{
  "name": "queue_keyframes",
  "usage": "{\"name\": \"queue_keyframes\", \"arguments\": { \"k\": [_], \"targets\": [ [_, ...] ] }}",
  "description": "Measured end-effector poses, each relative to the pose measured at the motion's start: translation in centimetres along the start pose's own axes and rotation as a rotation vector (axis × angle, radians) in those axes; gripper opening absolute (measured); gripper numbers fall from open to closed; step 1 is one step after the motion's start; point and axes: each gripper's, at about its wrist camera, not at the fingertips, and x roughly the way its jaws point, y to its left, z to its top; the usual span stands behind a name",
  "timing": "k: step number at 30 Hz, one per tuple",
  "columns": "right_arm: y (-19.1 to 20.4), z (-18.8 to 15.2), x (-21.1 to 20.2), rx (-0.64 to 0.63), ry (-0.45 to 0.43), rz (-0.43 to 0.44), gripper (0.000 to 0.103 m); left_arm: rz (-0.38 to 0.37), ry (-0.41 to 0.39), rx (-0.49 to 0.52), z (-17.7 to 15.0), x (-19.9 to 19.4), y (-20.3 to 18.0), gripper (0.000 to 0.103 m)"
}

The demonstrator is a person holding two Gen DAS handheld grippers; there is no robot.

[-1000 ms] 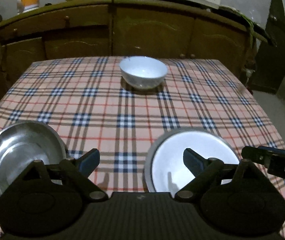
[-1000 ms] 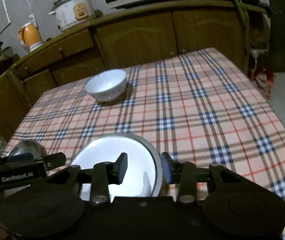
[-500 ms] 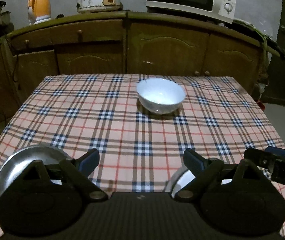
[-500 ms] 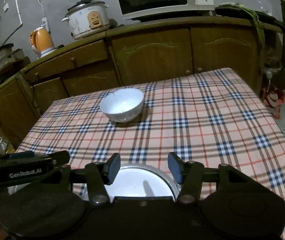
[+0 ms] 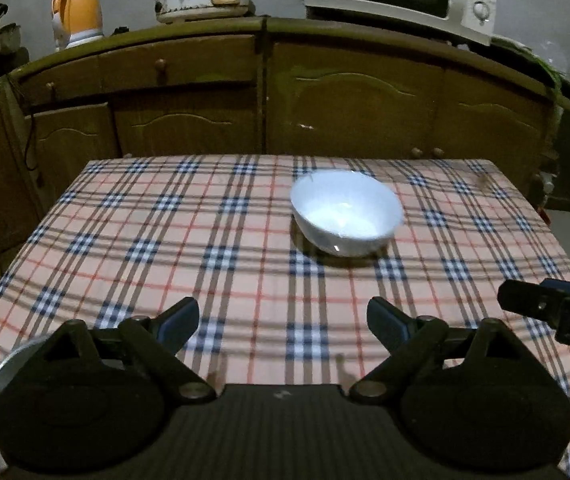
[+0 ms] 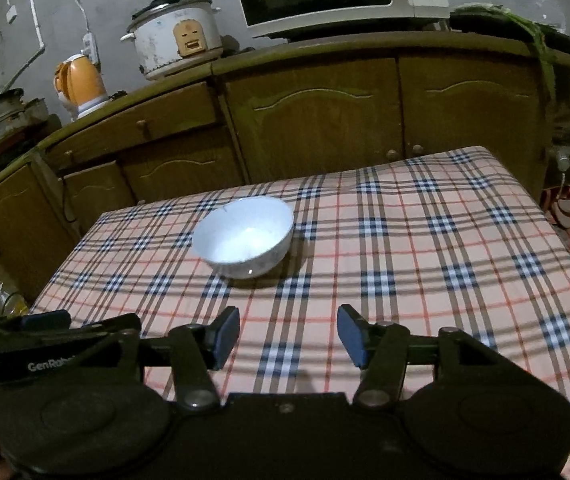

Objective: Organize plates and bowls

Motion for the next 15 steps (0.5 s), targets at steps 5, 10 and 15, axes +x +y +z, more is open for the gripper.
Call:
{"name": "queue_keyframes", "arguments": {
  "k": [5, 10, 15],
  "targets": [
    [-0.2, 2.6, 4.6, -0.001, 0.02, -0.003, 0.068, 0.018, -0.009, -0.025, 2.4, 3.4, 0.5, 0.093],
    [-0.5, 4.6, 9.7, 0.05, 0.055, 0.006, 0.068, 0.037, -0.012, -0.017, 4.8, 7.5, 0.0, 0.091],
    [0.0, 5.7, 14.3, 0.059, 0.095, 0.004, 0.068, 0.049, -0.002, -0.006, 6.5, 11.1, -0.1, 0.082]
  ]
}}
